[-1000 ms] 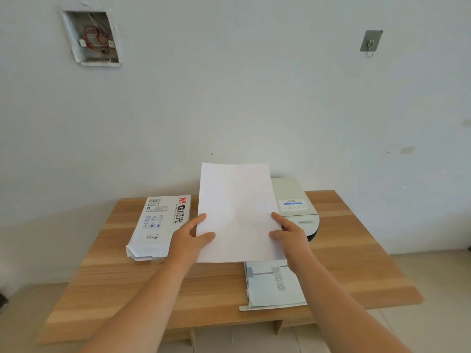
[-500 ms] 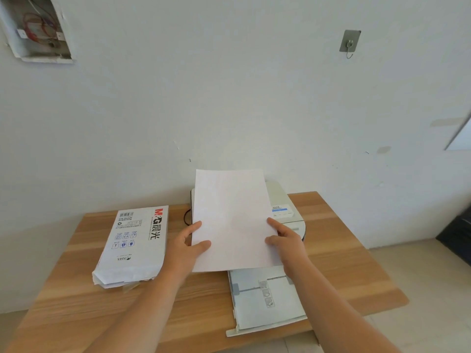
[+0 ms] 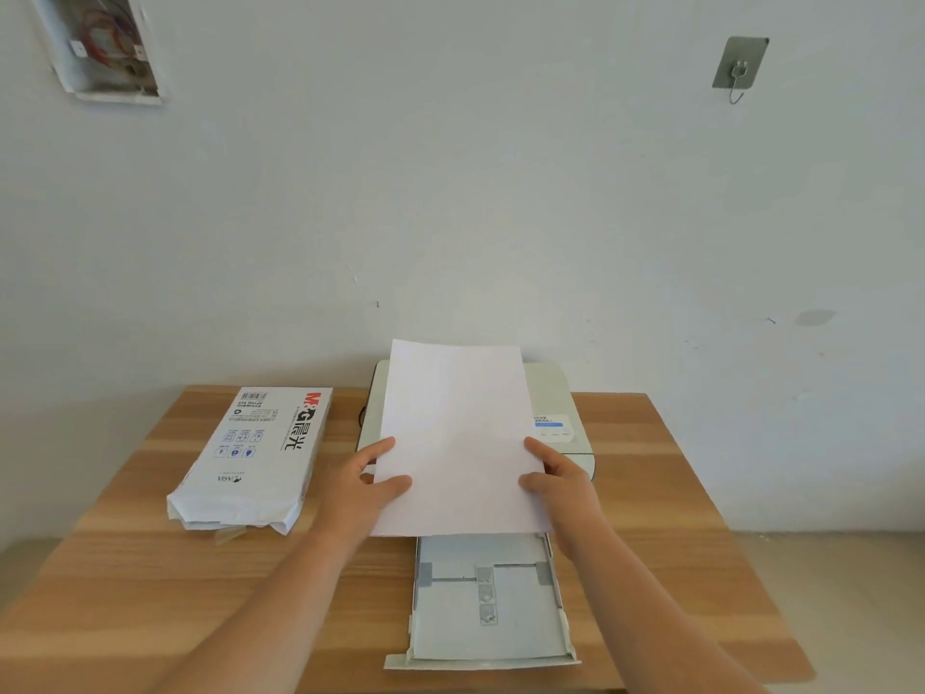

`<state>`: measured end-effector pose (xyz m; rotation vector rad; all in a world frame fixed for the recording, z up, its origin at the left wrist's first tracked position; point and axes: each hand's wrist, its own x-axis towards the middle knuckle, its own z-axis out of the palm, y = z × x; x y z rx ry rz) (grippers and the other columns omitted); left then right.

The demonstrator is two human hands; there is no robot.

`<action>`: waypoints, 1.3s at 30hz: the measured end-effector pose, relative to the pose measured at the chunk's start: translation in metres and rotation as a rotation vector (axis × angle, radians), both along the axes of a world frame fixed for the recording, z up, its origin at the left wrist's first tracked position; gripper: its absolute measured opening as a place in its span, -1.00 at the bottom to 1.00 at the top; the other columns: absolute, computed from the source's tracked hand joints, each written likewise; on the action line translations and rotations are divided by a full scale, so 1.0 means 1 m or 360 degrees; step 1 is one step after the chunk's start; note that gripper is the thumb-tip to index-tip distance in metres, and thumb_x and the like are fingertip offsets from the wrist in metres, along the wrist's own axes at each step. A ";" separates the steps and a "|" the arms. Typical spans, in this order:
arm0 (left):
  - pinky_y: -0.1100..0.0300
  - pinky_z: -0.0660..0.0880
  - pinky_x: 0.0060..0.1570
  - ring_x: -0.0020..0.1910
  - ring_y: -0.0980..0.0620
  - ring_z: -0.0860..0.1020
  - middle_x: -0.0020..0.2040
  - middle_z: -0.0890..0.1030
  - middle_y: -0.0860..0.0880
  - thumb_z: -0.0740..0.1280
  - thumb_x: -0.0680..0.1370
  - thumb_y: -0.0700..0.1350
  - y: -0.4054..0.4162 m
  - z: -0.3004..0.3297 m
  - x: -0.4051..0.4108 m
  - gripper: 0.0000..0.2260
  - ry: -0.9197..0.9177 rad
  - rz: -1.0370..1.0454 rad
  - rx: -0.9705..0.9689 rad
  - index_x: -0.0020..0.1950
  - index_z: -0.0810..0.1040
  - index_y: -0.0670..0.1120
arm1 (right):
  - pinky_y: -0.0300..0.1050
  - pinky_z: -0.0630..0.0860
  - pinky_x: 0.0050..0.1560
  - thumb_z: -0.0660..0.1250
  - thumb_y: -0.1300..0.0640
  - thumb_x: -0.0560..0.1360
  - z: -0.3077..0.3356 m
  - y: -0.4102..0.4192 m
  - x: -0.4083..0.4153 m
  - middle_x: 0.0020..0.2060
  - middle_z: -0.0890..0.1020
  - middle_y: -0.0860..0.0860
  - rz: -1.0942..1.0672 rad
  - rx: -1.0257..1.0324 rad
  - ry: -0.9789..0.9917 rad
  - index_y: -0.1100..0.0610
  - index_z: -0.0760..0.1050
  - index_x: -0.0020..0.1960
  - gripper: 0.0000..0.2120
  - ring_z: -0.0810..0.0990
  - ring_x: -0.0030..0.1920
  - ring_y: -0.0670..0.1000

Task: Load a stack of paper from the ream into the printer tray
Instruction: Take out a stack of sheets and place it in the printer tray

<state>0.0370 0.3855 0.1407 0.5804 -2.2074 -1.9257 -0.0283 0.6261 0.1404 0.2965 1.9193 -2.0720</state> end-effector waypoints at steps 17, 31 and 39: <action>0.34 0.47 -0.23 -0.07 0.08 0.52 0.05 0.50 0.04 0.47 0.45 -0.15 0.050 -0.005 0.005 -0.63 -0.0081 0.0013 0.0133 0.21 0.54 0.11 | -0.16 0.51 -0.12 0.31 0.37 0.45 -0.004 0.054 -0.009 0.19 0.56 0.05 0.0153 0.0110 -0.0027 0.06 0.48 0.33 -0.51 0.60 0.00 0.02; 0.31 0.51 -0.25 -0.01 -0.01 0.61 0.12 0.58 -0.05 0.46 0.46 -0.14 0.050 -0.045 0.037 -0.71 -0.0303 -0.0058 0.0177 0.17 0.60 0.01 | -0.16 0.49 -0.18 0.26 0.33 0.48 -0.035 0.072 0.036 0.08 0.58 -0.01 0.0185 0.0338 -0.0181 0.07 0.53 0.23 -0.63 0.58 -0.05 0.00; 0.24 0.51 -0.23 -0.01 -0.01 0.59 0.10 0.58 -0.02 0.46 0.46 -0.15 0.053 -0.071 0.054 -0.73 -0.0456 -0.0084 0.0168 0.15 0.61 -0.01 | -0.17 0.50 -0.20 0.24 0.30 0.52 -0.062 0.071 0.060 0.00 0.63 -0.03 0.0063 0.0377 -0.0336 0.11 0.58 0.18 -0.71 0.60 -0.10 0.01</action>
